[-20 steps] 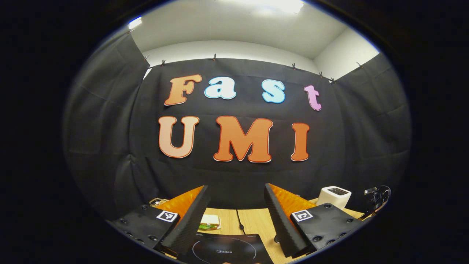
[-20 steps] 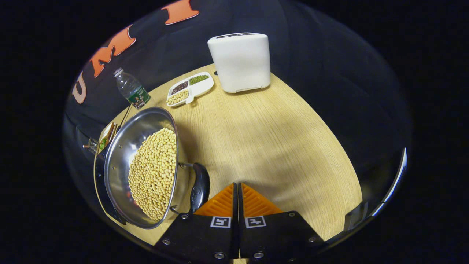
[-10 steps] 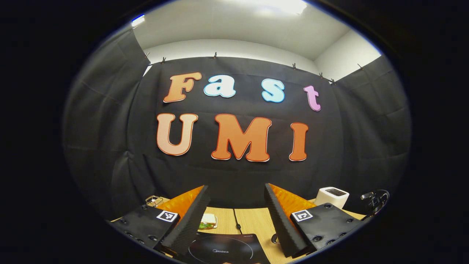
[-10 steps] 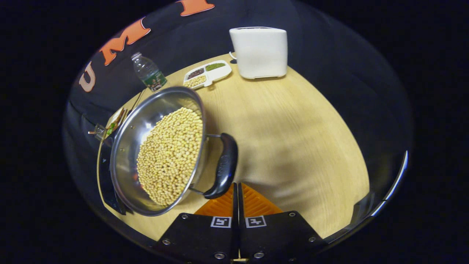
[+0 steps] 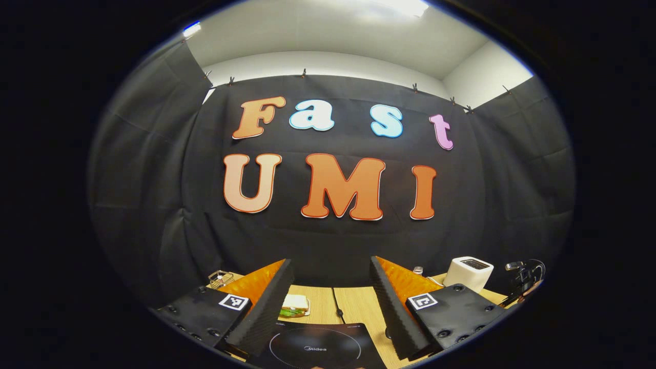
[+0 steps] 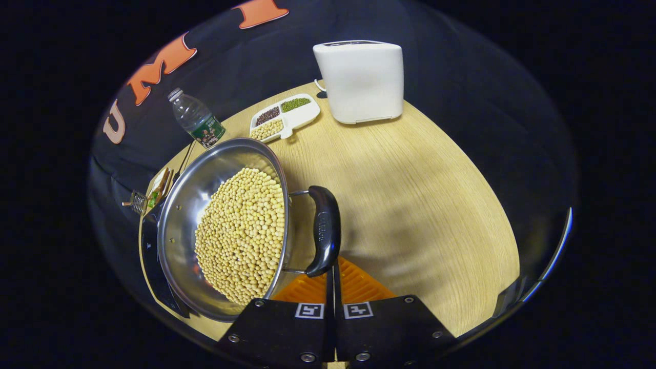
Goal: First push the handle of the pot to place it horizontally, then grasp the pot with both hands and set it on the induction cooktop.
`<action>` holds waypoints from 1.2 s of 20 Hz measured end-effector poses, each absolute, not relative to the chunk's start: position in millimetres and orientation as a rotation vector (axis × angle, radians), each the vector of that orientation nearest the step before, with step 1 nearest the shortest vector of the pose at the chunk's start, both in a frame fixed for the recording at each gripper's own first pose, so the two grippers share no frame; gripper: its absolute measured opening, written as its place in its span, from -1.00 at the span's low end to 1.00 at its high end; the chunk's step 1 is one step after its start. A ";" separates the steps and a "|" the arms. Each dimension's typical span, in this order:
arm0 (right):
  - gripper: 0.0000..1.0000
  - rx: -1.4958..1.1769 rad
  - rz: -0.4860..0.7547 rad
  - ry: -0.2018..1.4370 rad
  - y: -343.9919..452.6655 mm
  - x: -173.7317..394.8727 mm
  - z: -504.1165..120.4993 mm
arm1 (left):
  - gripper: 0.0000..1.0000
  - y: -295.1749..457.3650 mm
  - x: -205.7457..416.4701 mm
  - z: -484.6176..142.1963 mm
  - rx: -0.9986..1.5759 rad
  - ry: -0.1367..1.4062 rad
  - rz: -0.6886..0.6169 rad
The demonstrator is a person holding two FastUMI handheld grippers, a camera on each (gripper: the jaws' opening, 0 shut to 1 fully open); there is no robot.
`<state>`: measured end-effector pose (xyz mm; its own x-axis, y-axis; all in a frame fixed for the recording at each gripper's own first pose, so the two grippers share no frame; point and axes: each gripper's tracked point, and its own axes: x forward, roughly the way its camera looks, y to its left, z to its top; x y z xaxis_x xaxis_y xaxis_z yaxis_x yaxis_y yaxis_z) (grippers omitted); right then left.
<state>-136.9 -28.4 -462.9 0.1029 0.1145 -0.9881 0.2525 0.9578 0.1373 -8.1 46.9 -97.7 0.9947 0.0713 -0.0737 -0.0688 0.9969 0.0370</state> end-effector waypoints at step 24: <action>-0.87 0.225 -0.120 1.401 -37.9 -54.3 -497.9 | 0.94 -21.9 9.2 -198.5 0.071 0.316 -0.008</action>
